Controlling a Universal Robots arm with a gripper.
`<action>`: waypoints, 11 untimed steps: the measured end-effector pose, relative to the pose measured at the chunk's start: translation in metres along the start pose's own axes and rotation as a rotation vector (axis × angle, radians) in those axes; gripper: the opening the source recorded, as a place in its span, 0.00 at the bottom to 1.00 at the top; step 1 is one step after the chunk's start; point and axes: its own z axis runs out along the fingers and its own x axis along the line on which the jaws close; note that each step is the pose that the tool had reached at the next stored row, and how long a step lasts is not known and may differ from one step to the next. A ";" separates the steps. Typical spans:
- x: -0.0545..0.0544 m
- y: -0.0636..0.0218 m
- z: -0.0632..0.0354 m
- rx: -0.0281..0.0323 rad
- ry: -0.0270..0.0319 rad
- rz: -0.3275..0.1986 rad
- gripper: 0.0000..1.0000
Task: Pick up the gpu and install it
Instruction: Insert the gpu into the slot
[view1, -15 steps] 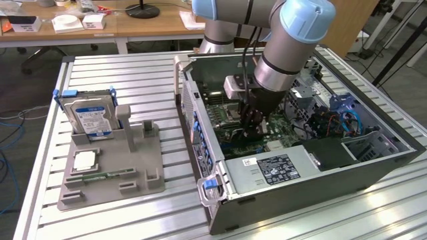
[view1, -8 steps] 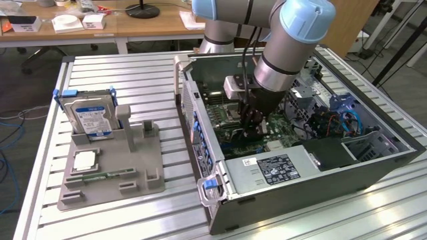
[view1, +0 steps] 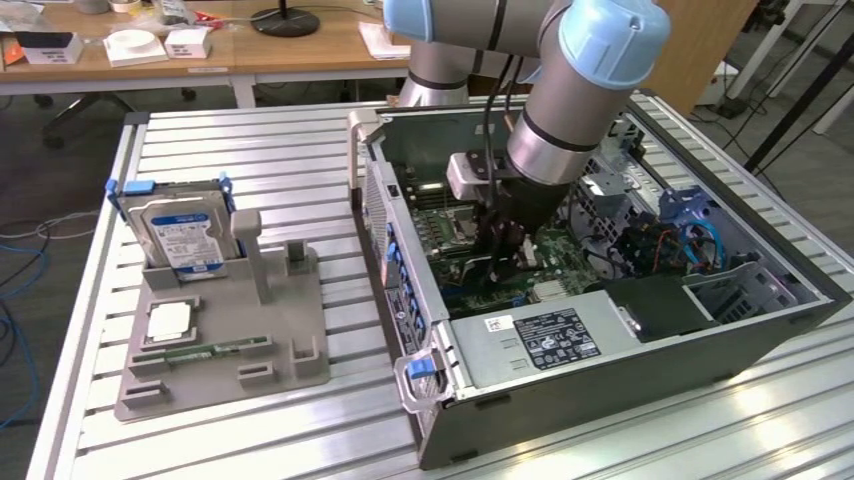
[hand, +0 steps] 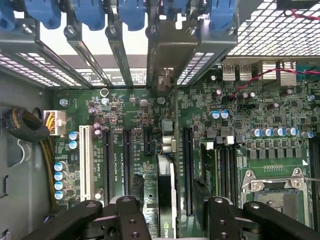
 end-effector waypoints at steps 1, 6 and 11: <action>0.000 0.0000 0.0000 -0.0001 0.0001 0.000 0.51; 0.000 0.0007 -0.0057 -0.0001 0.0003 0.000 0.51; -0.001 0.0024 -0.0215 0.0000 0.0001 0.000 0.51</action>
